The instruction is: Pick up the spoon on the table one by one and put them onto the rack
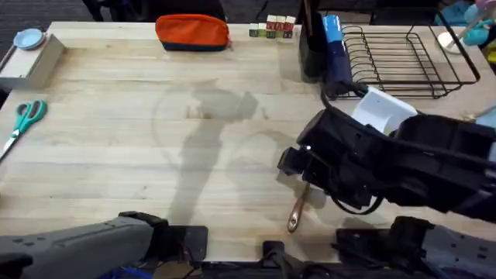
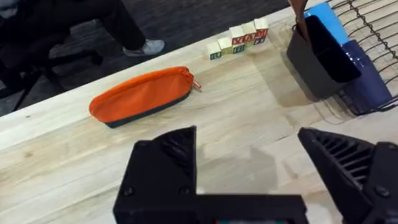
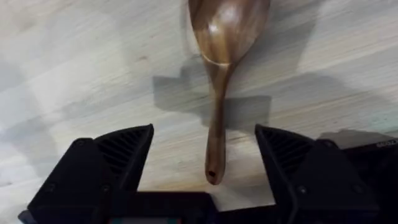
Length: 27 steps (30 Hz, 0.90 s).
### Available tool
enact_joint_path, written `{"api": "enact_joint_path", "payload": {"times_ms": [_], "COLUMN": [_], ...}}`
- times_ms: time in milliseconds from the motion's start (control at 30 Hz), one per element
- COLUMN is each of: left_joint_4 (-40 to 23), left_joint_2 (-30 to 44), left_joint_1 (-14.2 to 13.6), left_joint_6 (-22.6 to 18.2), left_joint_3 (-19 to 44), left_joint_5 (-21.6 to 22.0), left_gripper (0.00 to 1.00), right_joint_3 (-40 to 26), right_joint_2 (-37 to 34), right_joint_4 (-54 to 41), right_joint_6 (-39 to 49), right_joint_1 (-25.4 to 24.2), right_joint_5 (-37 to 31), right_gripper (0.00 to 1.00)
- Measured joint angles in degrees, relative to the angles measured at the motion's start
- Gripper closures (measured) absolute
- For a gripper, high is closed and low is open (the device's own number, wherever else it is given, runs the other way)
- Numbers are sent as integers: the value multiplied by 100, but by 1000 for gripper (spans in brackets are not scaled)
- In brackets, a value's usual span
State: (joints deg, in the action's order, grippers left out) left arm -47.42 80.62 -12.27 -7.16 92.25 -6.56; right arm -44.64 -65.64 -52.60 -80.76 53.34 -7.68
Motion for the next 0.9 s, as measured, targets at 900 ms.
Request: {"api": "enact_joint_path", "payload": {"times_ms": [900], "left_joint_4": [0], "left_joint_2": [0], "left_joint_1": [0], "left_joint_6": [0], "left_joint_3": [0], "left_joint_5": [2], "left_gripper": [7], "right_joint_3": [-15], "right_joint_2": [-1491], "right_joint_4": [573], "right_joint_6": [-101], "right_joint_1": [0], "right_joint_5": [-85], "right_gripper": [72]}}
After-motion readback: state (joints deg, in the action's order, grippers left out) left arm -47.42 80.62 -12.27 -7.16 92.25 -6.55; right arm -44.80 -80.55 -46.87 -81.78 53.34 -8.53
